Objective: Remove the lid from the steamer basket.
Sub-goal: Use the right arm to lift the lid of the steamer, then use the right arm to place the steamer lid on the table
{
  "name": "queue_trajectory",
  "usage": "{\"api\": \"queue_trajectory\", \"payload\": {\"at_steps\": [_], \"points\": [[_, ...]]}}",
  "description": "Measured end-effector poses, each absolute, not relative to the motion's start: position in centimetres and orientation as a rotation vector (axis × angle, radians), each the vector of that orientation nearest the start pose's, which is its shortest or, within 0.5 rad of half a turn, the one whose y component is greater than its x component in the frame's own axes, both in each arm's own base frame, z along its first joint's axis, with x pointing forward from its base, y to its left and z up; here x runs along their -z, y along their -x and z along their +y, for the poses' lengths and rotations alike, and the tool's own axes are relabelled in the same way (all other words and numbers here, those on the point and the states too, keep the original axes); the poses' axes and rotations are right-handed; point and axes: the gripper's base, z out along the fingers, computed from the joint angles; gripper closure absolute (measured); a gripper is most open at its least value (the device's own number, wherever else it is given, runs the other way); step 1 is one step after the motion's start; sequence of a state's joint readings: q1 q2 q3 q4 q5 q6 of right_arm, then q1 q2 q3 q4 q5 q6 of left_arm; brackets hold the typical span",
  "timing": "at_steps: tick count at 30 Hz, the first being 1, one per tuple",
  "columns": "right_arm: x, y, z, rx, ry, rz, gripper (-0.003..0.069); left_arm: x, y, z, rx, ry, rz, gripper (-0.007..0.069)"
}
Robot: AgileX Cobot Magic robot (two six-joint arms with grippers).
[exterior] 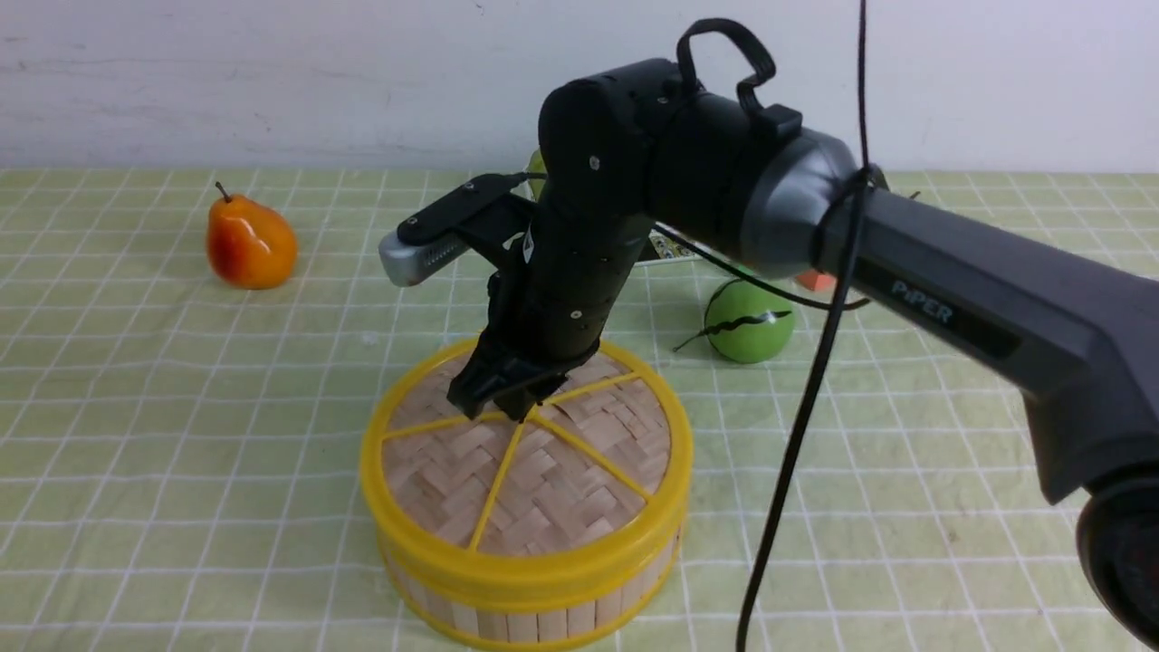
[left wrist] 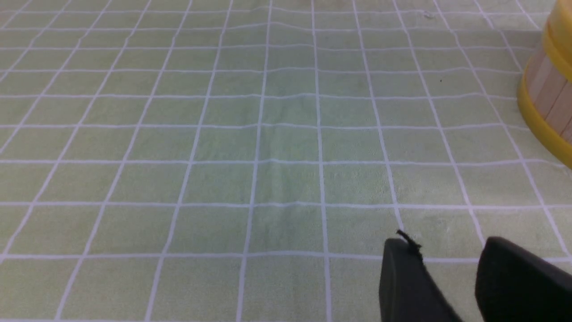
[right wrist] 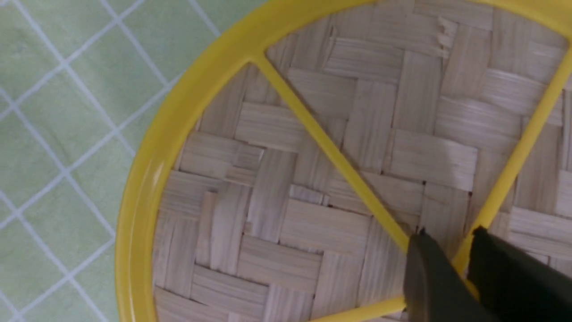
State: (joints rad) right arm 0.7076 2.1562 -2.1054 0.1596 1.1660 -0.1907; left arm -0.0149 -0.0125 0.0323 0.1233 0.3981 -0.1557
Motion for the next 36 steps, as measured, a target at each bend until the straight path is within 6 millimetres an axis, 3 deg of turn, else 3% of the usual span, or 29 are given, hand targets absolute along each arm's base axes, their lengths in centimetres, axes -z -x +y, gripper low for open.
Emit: {"api": "queue_trajectory", "payload": {"at_steps": [5,9,10,11,13,16,21,23,24,26,29,34,36], "points": [[-38.0,-33.0,28.7,-0.361,1.075,2.296,0.0582,-16.8,-5.2,0.4,-0.007,0.058,1.897,0.0386],[-44.6,-31.1,23.0,-0.309,0.952,2.212,0.0582,-16.8,-5.2,0.4,-0.007,0.058,1.897,0.0386],[-45.9,-30.8,20.8,-0.288,0.895,2.202,0.0582,-16.8,-5.2,0.4,-0.007,0.058,1.897,0.0386],[-45.9,-30.8,20.5,-0.283,0.888,2.206,0.0582,-16.8,-5.2,0.4,-0.007,0.058,1.897,0.0386],[-46.2,-30.5,17.1,-0.24,0.804,2.247,0.0582,-16.8,-5.2,0.4,-0.007,0.058,1.897,0.0386],[-43.5,-30.5,14.0,-0.192,0.733,2.371,0.0582,-16.8,-5.2,0.4,-0.007,0.058,1.897,0.0386],[-35.9,-31.1,10.5,-0.167,0.537,2.514,0.0582,-16.8,-5.2,0.4,-0.007,0.058,1.897,0.0386],[-32.1,-31.3,9.3,-0.157,0.457,2.551,0.0582,-16.8,-5.2,0.4,-0.007,0.058,1.897,0.0386],[-31.8,-31.3,9.2,-0.156,0.451,2.553,0.0582,-16.8,-5.2,0.4,-0.007,0.058,1.897,0.0386],[-27.7,-31.3,8.4,-0.144,0.401,2.581,0.0582,-16.8,-5.2,0.4,-0.007,0.058,1.897,0.0386],[-24.0,-31.8,7.9,-0.136,0.341,2.595,0.0582,-16.8,-5.2,0.4,-0.007,0.058,1.897,0.0386],[-20.6,-32.7,7.8,-0.142,0.295,2.649,0.0561,-16.8,-5.2,0.4,-0.007,0.058,1.897,0.0386],[-19.9,-33.0,7.9,-0.156,0.266,2.663,0.0503,-16.8,-5.2,0.4,-0.007,0.058,1.897,0.0386]]}}
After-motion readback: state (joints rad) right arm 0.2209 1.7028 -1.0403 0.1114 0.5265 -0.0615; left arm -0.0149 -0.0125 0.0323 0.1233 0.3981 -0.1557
